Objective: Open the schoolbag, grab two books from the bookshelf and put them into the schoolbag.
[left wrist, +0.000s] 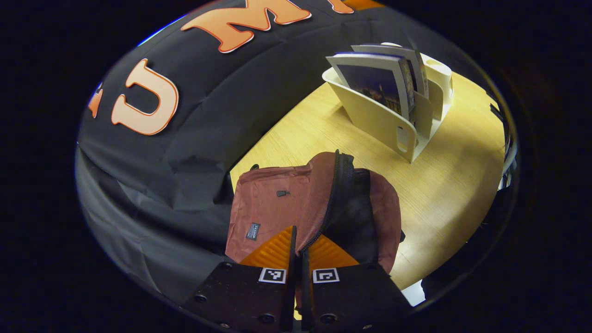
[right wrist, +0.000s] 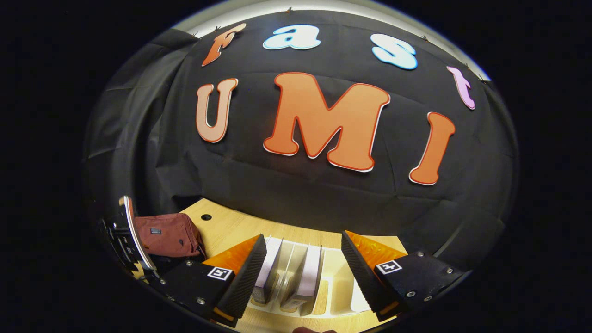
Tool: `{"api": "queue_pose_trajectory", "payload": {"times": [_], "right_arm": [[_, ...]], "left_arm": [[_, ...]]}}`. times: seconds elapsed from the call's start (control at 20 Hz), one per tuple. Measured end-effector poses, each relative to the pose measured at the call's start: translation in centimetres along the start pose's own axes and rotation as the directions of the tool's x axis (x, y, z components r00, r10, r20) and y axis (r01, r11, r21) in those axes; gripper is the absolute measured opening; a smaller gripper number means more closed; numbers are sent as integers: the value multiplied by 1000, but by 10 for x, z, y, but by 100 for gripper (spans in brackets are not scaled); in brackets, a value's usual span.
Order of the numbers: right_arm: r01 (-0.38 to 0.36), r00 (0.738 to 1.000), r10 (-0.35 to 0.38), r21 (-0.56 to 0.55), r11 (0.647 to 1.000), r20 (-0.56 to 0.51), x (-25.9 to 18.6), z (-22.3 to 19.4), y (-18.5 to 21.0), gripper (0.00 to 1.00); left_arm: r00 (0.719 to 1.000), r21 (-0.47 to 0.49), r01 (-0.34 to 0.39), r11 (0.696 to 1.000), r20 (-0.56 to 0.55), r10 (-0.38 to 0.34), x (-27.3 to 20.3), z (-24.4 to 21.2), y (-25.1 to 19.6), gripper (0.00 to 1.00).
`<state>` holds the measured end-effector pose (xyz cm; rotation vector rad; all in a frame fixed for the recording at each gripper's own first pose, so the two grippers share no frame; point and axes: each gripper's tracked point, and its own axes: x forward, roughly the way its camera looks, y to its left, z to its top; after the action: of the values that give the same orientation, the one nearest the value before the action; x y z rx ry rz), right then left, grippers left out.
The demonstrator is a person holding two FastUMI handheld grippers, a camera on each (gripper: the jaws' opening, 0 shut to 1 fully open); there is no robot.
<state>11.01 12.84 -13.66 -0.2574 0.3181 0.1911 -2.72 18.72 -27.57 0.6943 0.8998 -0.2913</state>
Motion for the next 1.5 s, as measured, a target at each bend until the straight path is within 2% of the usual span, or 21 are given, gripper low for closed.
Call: {"api": "queue_pose_trajectory", "payload": {"times": [0.25,0.4,0.6,0.7,0.8,0.95,1.0,1.05,1.2,1.45,1.5], "right_arm": [[-74,989,71,-18,997,-132,22,0,32,97],[-79,974,80,12,997,-213,28,0,38,97],[-73,937,70,4,997,-342,43,-12,45,97],[-79,908,70,-4,997,-414,50,-25,50,97],[-88,865,80,7,996,-496,53,-40,57,97],[-122,761,162,107,987,-629,52,-58,76,98],[-117,733,170,124,985,-659,52,-61,76,98],[-108,708,164,125,986,-687,54,-63,74,98],[-73,655,121,97,993,-745,65,-71,64,98],[-74,515,112,87,994,-850,75,-104,65,97],[-69,472,118,97,993,-874,75,-115,67,96]], "left_arm": [[985,-111,170,979,58,-165,-1,11,34,7],[975,-111,217,970,81,-208,-4,18,56,7],[952,-96,298,950,108,-288,-10,26,70,7],[940,-114,331,937,124,-318,-14,30,83,7],[933,-126,351,928,133,-335,-14,31,93,7],[926,-120,370,921,131,-355,-13,31,99,7],[924,-119,376,919,127,-362,-13,31,99,7],[921,-117,381,917,128,-367,-12,32,99,7],[917,-119,392,912,130,-377,-12,31,102,7],[916,-120,395,911,129,-380,-11,28,108,7],[916,-122,394,911,127,-380,-10,26,108,7]]}}
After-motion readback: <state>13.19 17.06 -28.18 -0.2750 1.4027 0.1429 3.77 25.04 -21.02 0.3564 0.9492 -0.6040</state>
